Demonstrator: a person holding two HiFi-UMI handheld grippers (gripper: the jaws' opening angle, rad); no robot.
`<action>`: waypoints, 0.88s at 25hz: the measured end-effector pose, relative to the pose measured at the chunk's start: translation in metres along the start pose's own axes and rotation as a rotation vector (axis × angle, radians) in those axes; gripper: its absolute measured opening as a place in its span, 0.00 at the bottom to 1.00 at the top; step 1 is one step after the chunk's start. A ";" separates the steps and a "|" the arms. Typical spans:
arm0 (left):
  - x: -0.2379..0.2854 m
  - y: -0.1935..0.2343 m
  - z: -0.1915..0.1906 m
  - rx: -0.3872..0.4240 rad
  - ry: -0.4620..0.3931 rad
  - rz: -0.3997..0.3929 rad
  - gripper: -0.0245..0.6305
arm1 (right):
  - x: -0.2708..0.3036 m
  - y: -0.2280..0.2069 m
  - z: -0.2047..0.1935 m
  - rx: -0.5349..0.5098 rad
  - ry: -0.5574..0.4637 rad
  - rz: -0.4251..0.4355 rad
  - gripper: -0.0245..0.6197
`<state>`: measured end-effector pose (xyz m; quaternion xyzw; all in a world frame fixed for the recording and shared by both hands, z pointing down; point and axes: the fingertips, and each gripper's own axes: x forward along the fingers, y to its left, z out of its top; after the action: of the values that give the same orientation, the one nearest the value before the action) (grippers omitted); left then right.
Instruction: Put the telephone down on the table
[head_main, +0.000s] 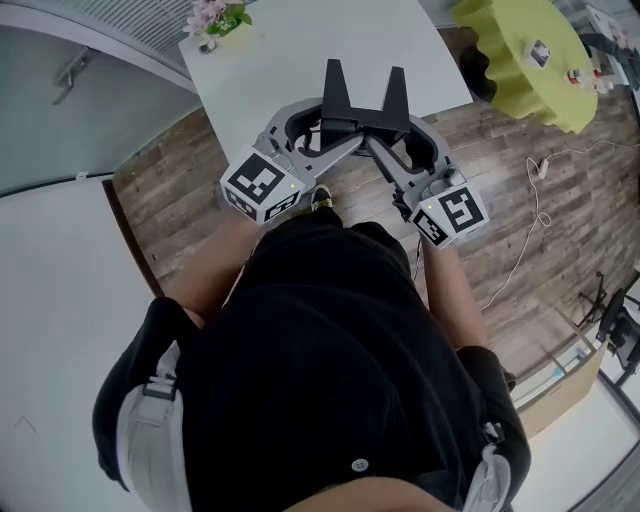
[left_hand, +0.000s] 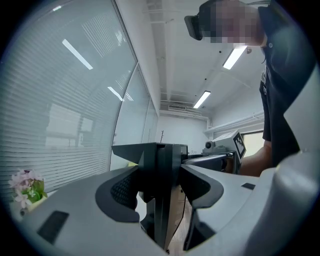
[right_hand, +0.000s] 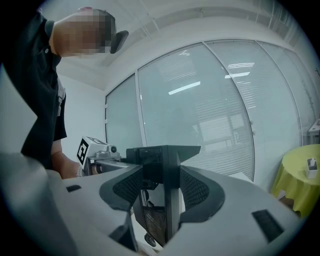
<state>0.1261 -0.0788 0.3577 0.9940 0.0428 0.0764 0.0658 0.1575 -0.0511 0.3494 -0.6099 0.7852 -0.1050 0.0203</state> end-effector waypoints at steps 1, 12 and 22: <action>0.000 0.005 0.000 -0.003 0.001 0.004 0.43 | 0.005 -0.002 0.000 0.002 0.002 0.004 0.42; 0.010 0.053 0.005 -0.032 -0.017 0.111 0.43 | 0.049 -0.031 0.006 -0.001 0.022 0.108 0.42; 0.053 0.105 -0.001 -0.106 0.002 0.271 0.43 | 0.090 -0.094 0.003 0.025 0.082 0.272 0.42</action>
<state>0.1862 -0.1772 0.3814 0.9857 -0.0956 0.0876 0.1072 0.2248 -0.1597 0.3732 -0.4928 0.8594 -0.1359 0.0096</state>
